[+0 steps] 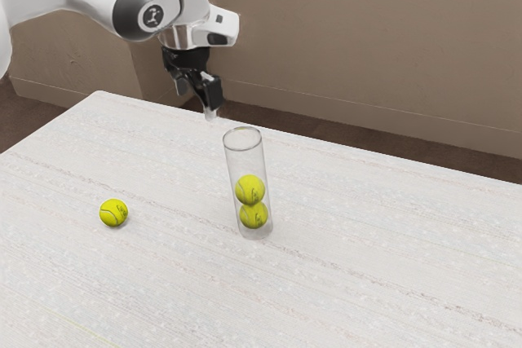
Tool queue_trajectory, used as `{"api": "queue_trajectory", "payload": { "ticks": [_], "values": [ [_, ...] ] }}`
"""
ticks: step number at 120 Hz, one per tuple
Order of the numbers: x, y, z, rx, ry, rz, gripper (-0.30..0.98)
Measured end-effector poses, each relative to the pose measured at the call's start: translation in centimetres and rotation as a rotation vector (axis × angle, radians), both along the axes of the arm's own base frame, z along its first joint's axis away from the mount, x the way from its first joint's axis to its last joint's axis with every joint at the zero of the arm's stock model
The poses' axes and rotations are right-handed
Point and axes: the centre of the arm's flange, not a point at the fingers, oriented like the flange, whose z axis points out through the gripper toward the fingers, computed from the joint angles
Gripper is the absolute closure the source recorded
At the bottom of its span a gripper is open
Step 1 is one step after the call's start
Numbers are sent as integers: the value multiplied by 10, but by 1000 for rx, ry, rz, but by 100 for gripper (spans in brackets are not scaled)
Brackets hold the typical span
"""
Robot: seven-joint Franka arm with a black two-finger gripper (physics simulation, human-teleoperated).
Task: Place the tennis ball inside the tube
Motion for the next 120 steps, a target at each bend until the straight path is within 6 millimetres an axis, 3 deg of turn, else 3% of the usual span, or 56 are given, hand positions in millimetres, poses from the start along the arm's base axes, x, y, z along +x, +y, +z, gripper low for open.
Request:
{"api": "queue_trajectory", "payload": {
  "ticks": [24,49,60,69,86,96,108,120],
  "values": [
    [8,106,-12,-5,22,203,0],
    [-11,175,-97,-29,139,337,0],
    [-15,199,-120,-25,147,376,0],
    [-13,209,-134,-22,144,391,0],
    [-2,204,-158,-11,127,375,0],
    [0,216,-165,-4,108,388,0],
    [7,229,-188,20,109,403,0],
    [13,225,-196,51,94,383,0]
  ]
}}
